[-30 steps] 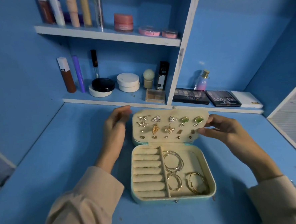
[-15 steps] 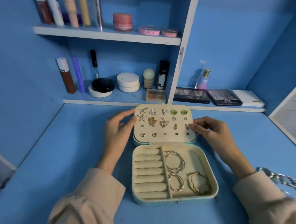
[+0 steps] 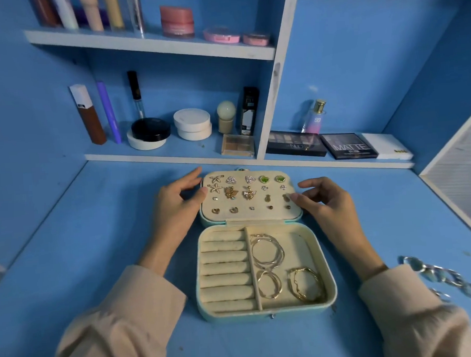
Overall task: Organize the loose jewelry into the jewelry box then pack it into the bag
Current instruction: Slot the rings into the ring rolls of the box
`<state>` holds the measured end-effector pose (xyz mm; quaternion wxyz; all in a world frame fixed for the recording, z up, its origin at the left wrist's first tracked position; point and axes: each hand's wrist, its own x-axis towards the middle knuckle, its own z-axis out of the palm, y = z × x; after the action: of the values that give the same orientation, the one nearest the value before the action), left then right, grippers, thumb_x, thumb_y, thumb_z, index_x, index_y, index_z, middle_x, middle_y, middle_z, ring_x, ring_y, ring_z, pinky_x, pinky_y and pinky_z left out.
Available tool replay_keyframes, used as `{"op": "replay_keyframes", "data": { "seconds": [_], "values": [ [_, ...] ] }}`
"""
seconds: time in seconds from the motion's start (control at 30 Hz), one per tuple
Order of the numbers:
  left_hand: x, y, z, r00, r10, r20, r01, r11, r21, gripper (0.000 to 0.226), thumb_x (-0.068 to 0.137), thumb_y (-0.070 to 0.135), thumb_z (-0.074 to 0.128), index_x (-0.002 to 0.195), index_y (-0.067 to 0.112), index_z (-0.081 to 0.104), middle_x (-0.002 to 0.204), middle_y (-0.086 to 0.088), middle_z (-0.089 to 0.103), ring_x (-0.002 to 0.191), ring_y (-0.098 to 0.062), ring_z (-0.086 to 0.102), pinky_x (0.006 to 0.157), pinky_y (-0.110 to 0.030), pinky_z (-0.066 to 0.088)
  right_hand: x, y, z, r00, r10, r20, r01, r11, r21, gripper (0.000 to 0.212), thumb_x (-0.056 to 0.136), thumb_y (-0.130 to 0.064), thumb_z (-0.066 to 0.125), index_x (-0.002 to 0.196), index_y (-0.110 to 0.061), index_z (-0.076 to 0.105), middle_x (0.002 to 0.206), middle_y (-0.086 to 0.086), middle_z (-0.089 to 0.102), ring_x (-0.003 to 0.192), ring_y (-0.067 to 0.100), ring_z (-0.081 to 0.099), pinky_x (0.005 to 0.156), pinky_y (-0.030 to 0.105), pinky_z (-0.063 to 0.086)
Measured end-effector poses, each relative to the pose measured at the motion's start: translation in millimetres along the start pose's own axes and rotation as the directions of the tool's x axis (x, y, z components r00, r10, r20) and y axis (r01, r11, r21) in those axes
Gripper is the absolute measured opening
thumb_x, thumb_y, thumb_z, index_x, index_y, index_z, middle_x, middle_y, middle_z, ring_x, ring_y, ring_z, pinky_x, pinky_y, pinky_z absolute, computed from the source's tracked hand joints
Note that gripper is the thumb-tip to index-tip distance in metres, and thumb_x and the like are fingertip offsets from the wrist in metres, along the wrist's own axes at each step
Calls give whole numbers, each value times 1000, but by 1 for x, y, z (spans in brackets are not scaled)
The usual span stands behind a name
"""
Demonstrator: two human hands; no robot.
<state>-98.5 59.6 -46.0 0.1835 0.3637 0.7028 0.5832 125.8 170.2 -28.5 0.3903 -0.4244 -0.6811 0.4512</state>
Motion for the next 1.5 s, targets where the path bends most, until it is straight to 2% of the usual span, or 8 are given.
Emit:
{"op": "replay_keyframes", "data": {
  "seconds": [0.3, 0.47, 0.6, 0.7, 0.9, 1.0, 1.2, 1.5],
  "values": [
    [2, 3, 1, 999, 30, 12, -30, 999, -18, 47, 85, 6, 65, 120, 36, 57, 101, 9, 68, 103, -11, 62, 101, -41, 45, 0, 4, 1, 1000, 5, 27, -6, 999, 33, 14, 80, -15, 73, 91, -18, 65, 72, 5, 58, 68, 15, 51, 68, 29, 44],
    [1, 6, 2, 1000, 21, 22, -20, 999, -32, 44, 86, 2, 62, 118, 32, 58, 97, 10, 63, 101, -10, 58, 101, -37, 44, -2, -4, 0, 999, 20, 36, -17, 998, -66, 10, 84, -18, 68, 93, -21, 63, 72, 4, 59, 67, 13, 53, 72, 34, 49],
    [2, 5, 0, 1000, 22, 8, -21, 997, -80, 45, 85, -2, 60, 119, 28, 57, 109, -7, 65, 105, -16, 58, 101, -37, 43, -10, -20, -27, 993, -53, 109, 80, 962, -262, 9, 87, -23, 65, 96, -21, 63, 74, 0, 60, 68, 13, 54, 64, 21, 45],
    [1, 8, 1, 999, 28, 15, -26, 993, -113, 45, 85, -3, 59, 120, 25, 55, 110, -10, 64, 105, -19, 58, 101, -37, 43, -21, -36, -75, 974, -56, 220, 163, 847, -506, 8, 86, -21, 65, 94, -24, 65, 76, -8, 59, 71, 10, 54, 65, 12, 41],
    [0, 5, 3, 1000, 8, 19, -6, 993, -114, 45, 88, -1, 57, 129, 17, 55, 110, -6, 62, 104, -17, 56, 68, -12, 46, -39, -42, -155, 897, 299, 326, 129, 528, -840, 12, 86, -29, 65, 95, -36, 63, 83, -16, 60, 79, 5, 55, 78, 25, 45],
    [-1, 5, 4, 1000, 12, 19, -10, 994, -112, 44, 88, 0, 57, 129, 16, 55, 113, -7, 61, 104, -17, 55, 76, -18, 44, -48, -37, -165, 873, 395, 285, 114, 404, -908, 22, 84, -38, 65, 105, -33, 62, 90, -10, 63, 76, 3, 54, 73, 23, 44],
    [-2, 6, 3, 1000, 9, 5, -8, 993, -118, 44, 87, -5, 55, 128, 13, 55, 113, -10, 62, 103, -19, 56, 95, -30, 41, -57, -24, -159, 898, 374, 232, 31, 473, -881, 25, 79, -36, 71, 101, -29, 62, 91, -3, 67, 56, 8, 55, 58, 25, 48],
    [2, -1, 3, 999, 37, -11, -38, 992, -120, 43, 88, -4, 55, 126, 16, 56, 109, -7, 61, 101, -19, 56, 68, -5, 44, -54, -15, -139, 947, 238, 214, 69, 502, -862, 15, 84, -19, 63, 98, -19, 67, 81, -3, 66, 59, 5, 52, 48, 13, 36]
  ]
}}
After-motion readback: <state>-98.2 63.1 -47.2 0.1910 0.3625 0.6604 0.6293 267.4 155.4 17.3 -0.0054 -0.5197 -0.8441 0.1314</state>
